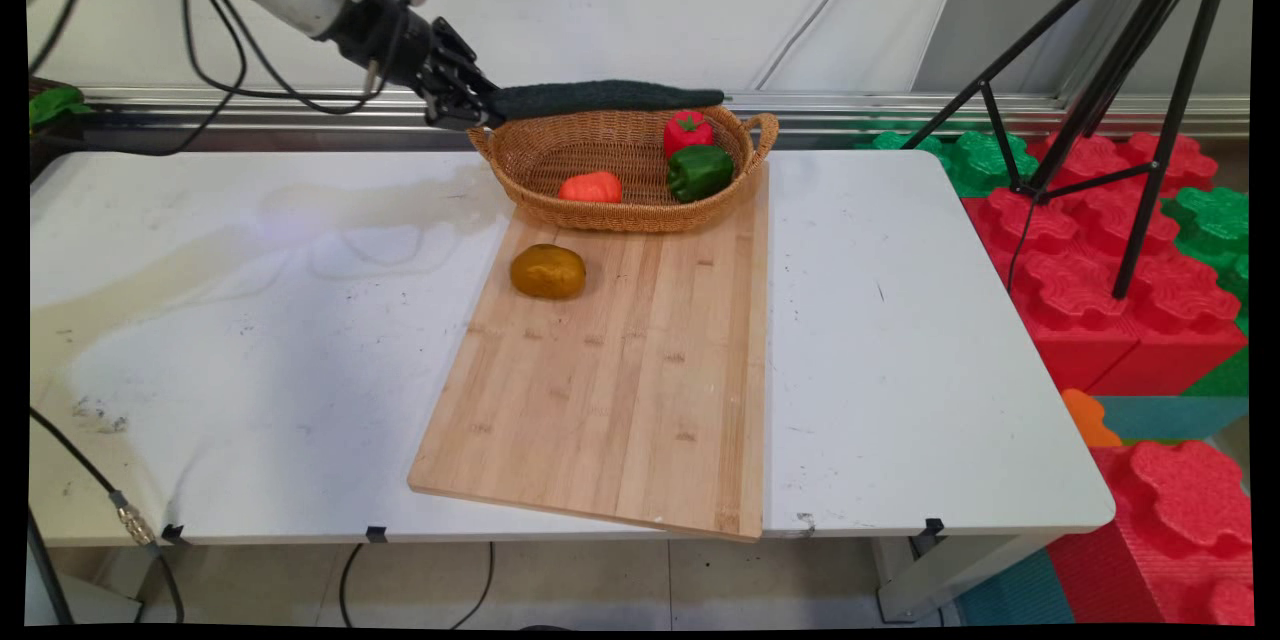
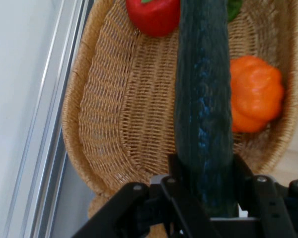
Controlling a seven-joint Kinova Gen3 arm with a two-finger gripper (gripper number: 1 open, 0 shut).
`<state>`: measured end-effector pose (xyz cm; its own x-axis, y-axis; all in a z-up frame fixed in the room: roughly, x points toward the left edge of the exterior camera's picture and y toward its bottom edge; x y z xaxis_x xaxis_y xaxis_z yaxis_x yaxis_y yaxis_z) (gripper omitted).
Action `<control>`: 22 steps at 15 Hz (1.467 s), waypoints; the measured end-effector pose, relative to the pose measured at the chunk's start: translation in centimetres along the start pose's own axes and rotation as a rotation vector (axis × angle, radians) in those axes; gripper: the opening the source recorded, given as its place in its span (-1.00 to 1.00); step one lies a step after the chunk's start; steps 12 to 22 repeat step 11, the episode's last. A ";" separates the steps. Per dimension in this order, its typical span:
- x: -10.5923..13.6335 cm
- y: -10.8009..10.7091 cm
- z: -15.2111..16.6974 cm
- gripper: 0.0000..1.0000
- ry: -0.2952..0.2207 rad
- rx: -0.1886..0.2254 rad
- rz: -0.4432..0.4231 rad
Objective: Place the picked object in the vegetable basket
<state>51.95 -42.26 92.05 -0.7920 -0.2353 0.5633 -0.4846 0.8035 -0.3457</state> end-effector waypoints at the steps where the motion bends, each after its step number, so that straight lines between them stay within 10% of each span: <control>1: 0.0 -0.4 1.1 -1.00 -0.008 -0.004 0.005; 6: -0.1 -1.5 4.9 -1.00 -0.029 -0.020 0.003; 7: -0.1 -1.7 5.5 1.00 -0.030 -0.021 0.001; 22: 0.3 -2.5 7.1 1.00 -0.018 -0.014 -0.009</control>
